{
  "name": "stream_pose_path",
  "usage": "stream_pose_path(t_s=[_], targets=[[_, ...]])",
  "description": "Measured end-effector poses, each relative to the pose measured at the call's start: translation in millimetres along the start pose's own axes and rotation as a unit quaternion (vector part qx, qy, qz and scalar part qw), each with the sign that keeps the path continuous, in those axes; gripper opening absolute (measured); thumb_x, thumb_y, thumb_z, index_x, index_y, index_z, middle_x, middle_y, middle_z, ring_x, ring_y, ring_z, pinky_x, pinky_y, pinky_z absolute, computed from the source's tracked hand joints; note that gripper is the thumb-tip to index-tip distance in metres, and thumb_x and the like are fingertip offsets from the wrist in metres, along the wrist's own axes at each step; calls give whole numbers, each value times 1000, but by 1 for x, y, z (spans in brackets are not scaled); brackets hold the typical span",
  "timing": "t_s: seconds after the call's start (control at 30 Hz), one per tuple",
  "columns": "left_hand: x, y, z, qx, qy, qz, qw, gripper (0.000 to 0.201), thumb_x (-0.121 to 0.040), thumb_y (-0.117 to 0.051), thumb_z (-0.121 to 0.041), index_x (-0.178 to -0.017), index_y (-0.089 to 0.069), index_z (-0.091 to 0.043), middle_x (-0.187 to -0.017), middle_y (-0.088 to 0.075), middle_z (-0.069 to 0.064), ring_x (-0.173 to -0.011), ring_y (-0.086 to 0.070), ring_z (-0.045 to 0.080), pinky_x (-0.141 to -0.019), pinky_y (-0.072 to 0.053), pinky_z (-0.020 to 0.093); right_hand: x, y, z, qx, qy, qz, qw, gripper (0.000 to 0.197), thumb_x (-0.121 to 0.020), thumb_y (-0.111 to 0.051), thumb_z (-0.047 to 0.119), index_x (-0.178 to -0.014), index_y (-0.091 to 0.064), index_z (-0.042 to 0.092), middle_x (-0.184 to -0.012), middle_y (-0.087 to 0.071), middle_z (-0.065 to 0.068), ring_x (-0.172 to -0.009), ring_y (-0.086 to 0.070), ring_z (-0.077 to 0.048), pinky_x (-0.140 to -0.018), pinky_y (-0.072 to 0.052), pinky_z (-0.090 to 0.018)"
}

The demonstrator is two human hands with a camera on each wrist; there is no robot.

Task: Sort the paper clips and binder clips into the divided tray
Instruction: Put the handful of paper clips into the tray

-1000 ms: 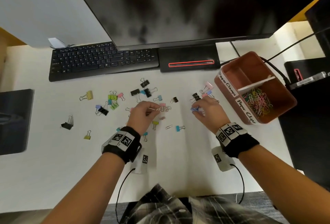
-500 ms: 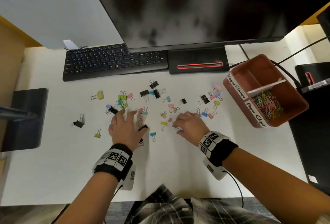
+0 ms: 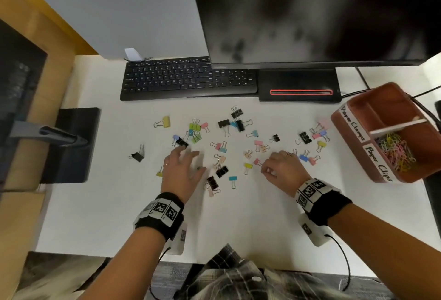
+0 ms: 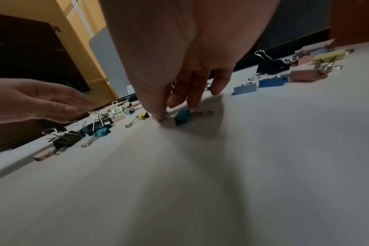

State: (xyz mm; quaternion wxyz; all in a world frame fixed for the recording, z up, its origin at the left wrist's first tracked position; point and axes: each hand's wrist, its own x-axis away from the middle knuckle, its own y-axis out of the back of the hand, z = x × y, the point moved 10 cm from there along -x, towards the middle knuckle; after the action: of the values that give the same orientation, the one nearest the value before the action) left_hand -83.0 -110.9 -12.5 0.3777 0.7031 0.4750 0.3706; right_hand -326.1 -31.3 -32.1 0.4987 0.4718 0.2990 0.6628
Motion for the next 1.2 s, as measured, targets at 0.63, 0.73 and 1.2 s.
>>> stream_pose_path(t_s=[0.63,0.73,1.2], targets=[[-28,53,92,-61,190,-24,979,59,-89,-48,-48,-141,-30,-25,-156,-8,13,-143,-2,37,-114,-8,57,-53,36,51,-111,-14,-38,993,11,-95,-46,24,-89,-54,19,-157,-17,-3,-147,-5,-25,-120,-7,-48],[-31,30,117,3,208,41,977,70,-88,-50,-49,-144,-25,-14,-152,-18,19,-140,-16,37,-116,-18,51,-83,38,73,-97,9,-13,995,13,-96,-43,26,-87,-53,22,-157,-17,-1,-147,-3,-25,-119,-5,-51],[-48,-12,-11,-66,-109,136,983,63,-90,-41,-53,-144,-13,-39,-158,7,-4,-145,7,26,-116,-7,57,-35,9,32,-36,-53,69,996,13,-94,-43,36,-85,-50,31,-159,-5,5,-146,7,-30,-115,2,-59]])
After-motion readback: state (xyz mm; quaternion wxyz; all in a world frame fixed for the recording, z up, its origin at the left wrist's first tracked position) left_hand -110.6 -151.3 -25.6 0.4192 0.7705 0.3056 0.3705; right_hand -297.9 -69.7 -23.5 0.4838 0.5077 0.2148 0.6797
